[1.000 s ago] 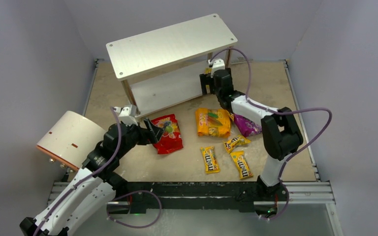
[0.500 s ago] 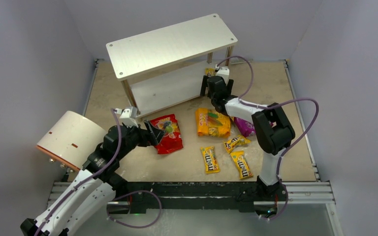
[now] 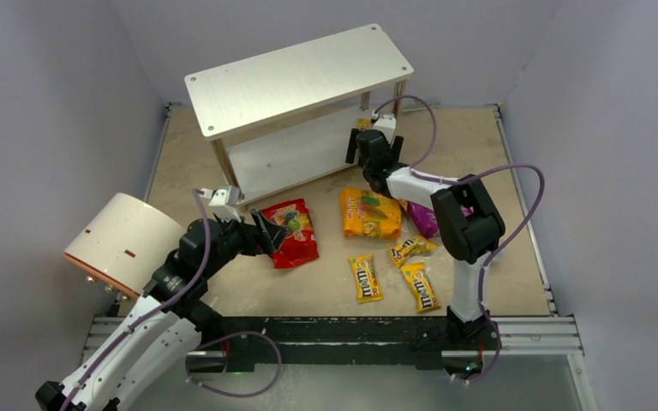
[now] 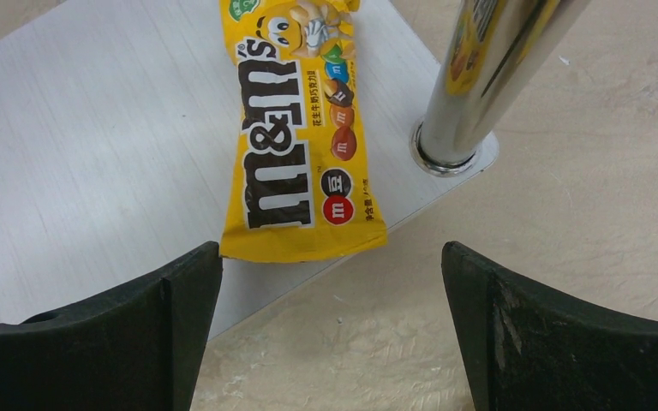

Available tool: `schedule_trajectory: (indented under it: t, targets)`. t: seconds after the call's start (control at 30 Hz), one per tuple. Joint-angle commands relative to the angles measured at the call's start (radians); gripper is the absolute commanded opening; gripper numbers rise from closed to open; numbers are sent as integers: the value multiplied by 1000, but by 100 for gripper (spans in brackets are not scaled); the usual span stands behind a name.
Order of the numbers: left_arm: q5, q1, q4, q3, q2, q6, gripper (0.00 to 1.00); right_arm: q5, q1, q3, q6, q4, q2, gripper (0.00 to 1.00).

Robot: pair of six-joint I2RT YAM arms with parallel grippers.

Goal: Place and organize the candy bags onto the shelf

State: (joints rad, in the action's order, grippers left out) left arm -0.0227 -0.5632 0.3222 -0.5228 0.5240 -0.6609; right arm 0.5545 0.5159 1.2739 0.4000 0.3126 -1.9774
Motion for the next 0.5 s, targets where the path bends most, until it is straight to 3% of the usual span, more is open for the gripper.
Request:
schedule_trajectory:
  t: [0.0, 0.47]
  targets:
    - [-12, 3, -35, 7, -10, 0, 89, 77, -5, 51, 0, 3, -9, 99]
    - [-15, 2, -26, -1, -19, 0, 89, 108, -44, 54, -19, -28, 2, 99]
